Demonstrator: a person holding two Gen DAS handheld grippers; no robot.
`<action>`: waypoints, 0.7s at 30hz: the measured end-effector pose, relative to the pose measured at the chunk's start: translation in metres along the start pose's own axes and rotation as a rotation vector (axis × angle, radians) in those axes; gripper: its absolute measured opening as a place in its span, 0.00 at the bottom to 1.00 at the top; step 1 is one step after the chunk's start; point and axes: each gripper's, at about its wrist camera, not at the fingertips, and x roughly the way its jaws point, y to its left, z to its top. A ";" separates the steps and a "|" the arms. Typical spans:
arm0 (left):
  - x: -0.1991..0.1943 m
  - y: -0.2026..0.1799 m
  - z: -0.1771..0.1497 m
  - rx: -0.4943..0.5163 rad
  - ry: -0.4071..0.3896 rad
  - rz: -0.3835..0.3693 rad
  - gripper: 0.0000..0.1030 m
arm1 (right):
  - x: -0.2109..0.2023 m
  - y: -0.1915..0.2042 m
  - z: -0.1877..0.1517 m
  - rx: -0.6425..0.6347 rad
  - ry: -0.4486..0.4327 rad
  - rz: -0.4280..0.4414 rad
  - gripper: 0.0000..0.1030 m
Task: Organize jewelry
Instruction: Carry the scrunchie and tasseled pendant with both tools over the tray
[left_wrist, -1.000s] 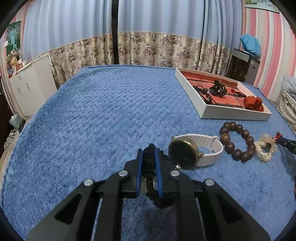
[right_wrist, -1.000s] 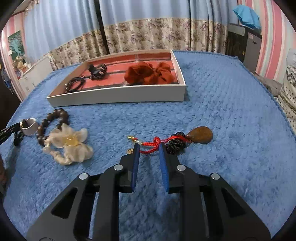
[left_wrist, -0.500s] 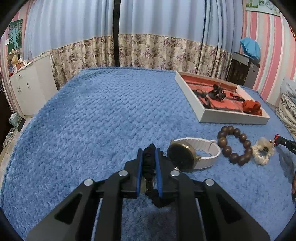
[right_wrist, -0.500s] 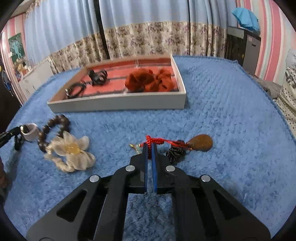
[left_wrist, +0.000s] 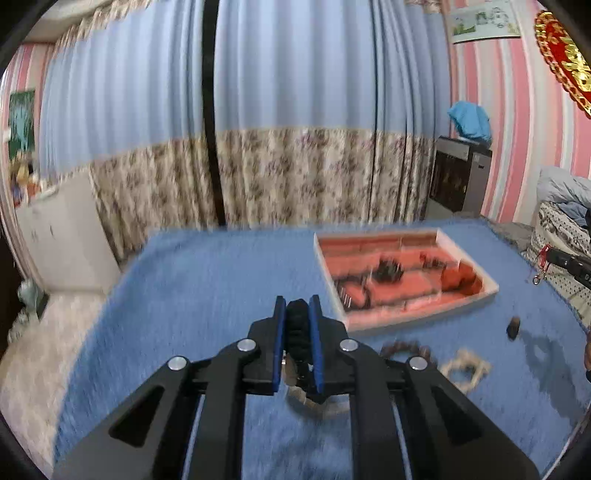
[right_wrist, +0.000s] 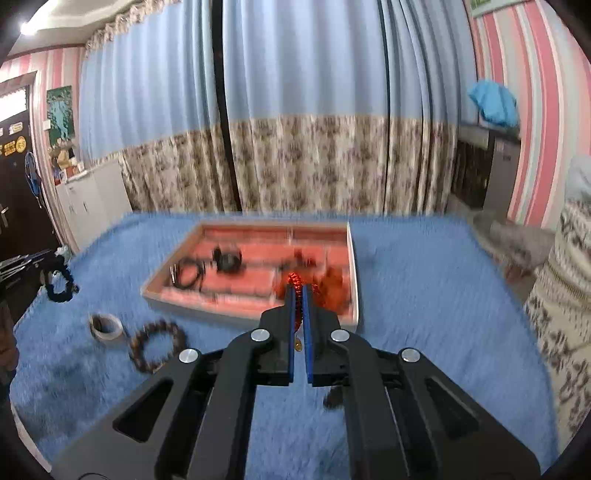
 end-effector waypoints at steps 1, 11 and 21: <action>0.000 -0.005 0.012 0.008 -0.016 -0.007 0.13 | -0.001 0.001 0.010 -0.003 -0.018 0.004 0.05; 0.080 -0.069 0.072 -0.018 -0.016 -0.073 0.13 | 0.058 0.012 0.073 -0.007 -0.066 0.028 0.05; 0.154 -0.087 0.041 -0.114 0.024 -0.104 0.13 | 0.145 0.019 0.041 0.005 0.062 0.099 0.05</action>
